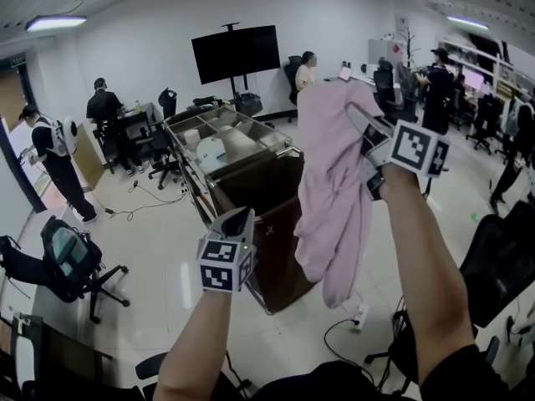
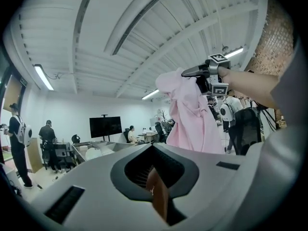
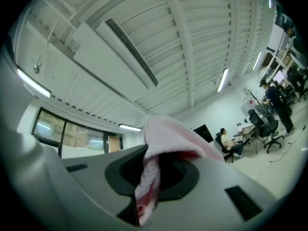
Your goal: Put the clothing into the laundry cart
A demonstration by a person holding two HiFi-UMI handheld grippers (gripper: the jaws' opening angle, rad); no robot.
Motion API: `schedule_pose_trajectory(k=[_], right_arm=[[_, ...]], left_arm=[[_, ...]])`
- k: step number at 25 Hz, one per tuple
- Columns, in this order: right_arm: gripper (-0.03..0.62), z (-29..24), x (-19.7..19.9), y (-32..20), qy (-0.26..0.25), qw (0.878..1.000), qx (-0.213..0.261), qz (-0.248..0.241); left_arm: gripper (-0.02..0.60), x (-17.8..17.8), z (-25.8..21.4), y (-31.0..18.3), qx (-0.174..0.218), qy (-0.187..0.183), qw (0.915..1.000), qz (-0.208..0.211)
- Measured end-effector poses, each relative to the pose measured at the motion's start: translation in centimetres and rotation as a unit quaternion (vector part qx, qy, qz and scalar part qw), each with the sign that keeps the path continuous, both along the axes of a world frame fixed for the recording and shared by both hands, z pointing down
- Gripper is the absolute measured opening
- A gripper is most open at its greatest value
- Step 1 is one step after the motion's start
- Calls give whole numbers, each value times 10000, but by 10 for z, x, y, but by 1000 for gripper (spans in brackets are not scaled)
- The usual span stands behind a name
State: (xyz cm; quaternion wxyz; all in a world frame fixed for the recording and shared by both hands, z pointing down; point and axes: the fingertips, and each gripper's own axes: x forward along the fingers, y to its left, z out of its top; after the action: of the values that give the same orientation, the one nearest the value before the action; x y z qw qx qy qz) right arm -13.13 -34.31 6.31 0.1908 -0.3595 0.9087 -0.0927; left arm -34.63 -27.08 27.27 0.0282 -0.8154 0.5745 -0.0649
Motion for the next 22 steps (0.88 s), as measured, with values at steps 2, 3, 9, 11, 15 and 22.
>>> schedule_pose_trajectory(k=[2,3,9,11,15,22], right_arm=[[58,2,-14,-15,-36,9999,-66,-77],[58,3,-22,-21,-42,9999,-92,-127],[58,0,-67,-67,-53,9983,-86,-568],[58,-2,-82,-86,5,9973,-54,-733],[58,6,-111,-127,110,9941,-107,-1076],[58,21,-140,-193,159,9878,-339,-1509]], left_arm=[[0,-6,-5,-8,16,-52,10000,-58],[0,-9,-6,-12,20,-81,9999,-91],[0,-32,-17,-43,75,-163,9989,-432],[0,-37,-18,-56,86,-204,9980,-586],[0,-46,-13,-80,44,-236,9955,-911],[0,-53,-10,-119,-16,-338,9896,-1395]])
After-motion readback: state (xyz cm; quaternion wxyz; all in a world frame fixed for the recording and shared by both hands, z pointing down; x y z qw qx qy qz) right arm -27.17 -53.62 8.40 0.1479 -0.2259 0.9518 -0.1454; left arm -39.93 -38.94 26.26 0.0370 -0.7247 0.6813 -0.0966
